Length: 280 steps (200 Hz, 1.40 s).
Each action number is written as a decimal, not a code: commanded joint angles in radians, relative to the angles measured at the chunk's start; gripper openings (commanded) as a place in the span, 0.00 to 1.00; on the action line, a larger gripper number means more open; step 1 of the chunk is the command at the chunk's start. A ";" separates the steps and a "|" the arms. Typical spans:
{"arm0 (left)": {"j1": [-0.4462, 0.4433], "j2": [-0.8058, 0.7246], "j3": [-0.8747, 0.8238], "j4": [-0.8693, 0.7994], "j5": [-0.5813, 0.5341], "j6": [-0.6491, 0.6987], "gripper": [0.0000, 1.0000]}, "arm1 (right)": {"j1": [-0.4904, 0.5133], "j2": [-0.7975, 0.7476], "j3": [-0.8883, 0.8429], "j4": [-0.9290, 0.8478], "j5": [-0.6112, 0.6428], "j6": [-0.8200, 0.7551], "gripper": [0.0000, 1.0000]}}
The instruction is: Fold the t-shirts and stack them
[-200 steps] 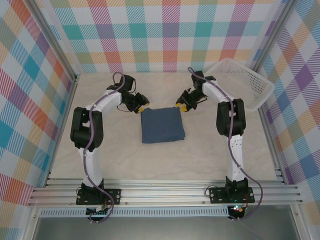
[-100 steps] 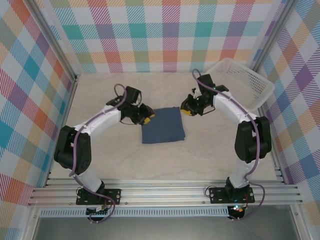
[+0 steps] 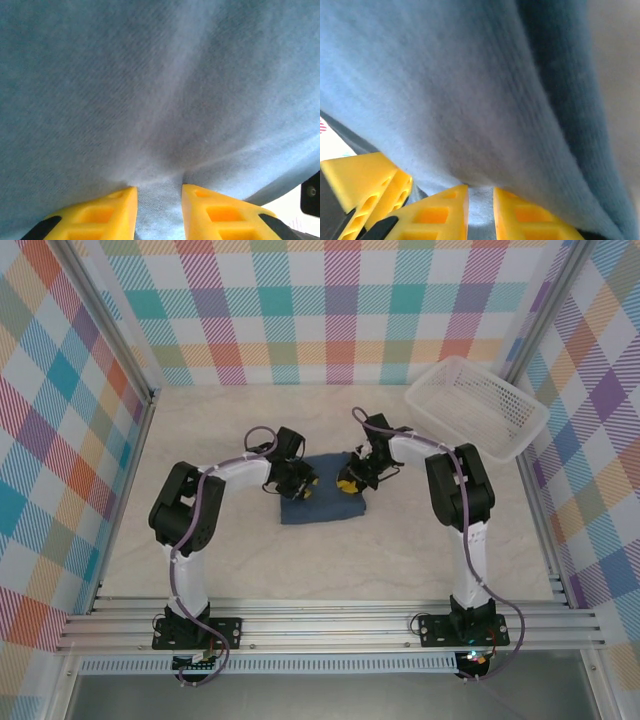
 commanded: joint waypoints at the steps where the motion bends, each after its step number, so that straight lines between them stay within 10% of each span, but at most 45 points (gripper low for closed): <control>1: 0.111 -0.005 -0.047 -0.099 -0.099 0.067 0.29 | 0.047 0.083 0.096 0.008 -0.046 0.043 0.22; 79: 0.376 -0.041 0.182 -0.318 -0.077 0.434 0.36 | 0.129 0.166 0.488 0.010 -0.065 0.155 0.31; 126: 0.260 -0.291 -0.006 -0.155 -0.050 0.081 0.40 | 0.058 -0.169 0.198 0.054 0.004 0.070 0.35; 190: 0.109 -0.160 -0.084 0.114 -0.193 -0.317 0.44 | 0.008 -0.574 -0.249 0.173 -0.031 0.082 0.36; 280: 0.315 0.057 -0.048 0.151 -0.151 -0.186 0.36 | -0.102 -0.915 -0.437 0.088 -0.089 0.108 0.40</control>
